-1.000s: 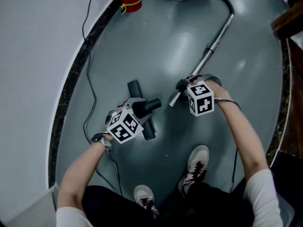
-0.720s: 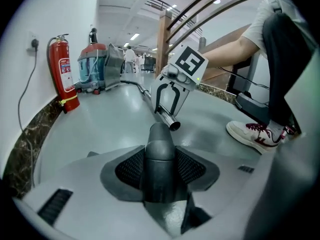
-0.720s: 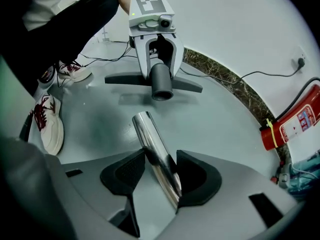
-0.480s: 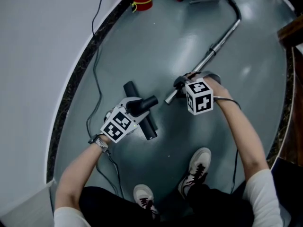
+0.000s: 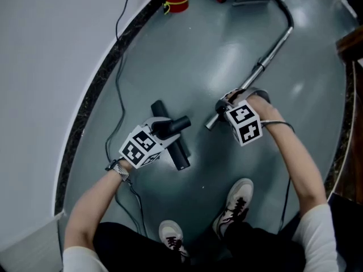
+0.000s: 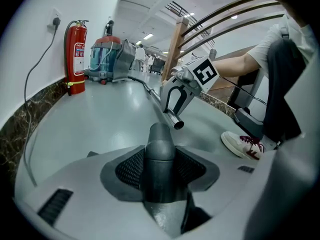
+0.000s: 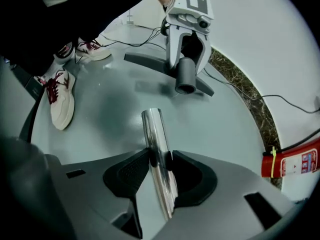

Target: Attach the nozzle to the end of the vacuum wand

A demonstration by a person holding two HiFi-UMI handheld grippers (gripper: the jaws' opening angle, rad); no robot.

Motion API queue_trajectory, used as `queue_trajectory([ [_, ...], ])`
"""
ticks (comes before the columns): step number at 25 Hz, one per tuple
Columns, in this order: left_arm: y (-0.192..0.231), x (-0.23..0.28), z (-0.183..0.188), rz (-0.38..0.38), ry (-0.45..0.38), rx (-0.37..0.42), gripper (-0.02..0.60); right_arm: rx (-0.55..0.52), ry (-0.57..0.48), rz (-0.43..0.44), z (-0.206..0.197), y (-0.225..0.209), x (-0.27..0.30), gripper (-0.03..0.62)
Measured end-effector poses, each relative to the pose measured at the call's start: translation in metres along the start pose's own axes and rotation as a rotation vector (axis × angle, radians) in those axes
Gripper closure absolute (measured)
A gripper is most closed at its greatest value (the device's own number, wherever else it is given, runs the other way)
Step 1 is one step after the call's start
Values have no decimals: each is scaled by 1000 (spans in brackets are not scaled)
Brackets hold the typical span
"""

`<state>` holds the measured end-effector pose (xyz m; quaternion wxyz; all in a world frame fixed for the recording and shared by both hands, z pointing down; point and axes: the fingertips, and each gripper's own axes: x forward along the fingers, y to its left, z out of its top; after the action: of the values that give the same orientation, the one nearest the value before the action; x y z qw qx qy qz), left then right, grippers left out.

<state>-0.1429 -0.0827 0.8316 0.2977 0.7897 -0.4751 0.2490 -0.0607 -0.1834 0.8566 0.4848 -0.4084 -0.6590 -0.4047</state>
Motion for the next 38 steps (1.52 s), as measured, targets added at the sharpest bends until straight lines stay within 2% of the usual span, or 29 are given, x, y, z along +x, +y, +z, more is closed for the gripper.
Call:
queue_trajectory([
  [4,-10,6,-8,-14,29,-24,393,-59,26,9,-1,3,0,442],
  [9,-16,10,-10,-9,41,-20,393,-74,23,-1,0,-2,-1,445],
  [17,-16,9,5,94,26,-33,393,-55,-3,-61,10,-26,-24,445],
  [22,-6,-8,17,176,7,8,393,-45,-3,-76,8,-38,-35,447],
  [29,-14,-23,17,198,9,63,393,-34,-18,-111,15,-60,-54,448],
  [35,-1,-46,36,265,-25,82,393,-26,-65,-138,39,-85,-67,448],
  [38,0,-58,40,288,-22,132,393,-28,-84,-144,50,-92,-70,448],
])
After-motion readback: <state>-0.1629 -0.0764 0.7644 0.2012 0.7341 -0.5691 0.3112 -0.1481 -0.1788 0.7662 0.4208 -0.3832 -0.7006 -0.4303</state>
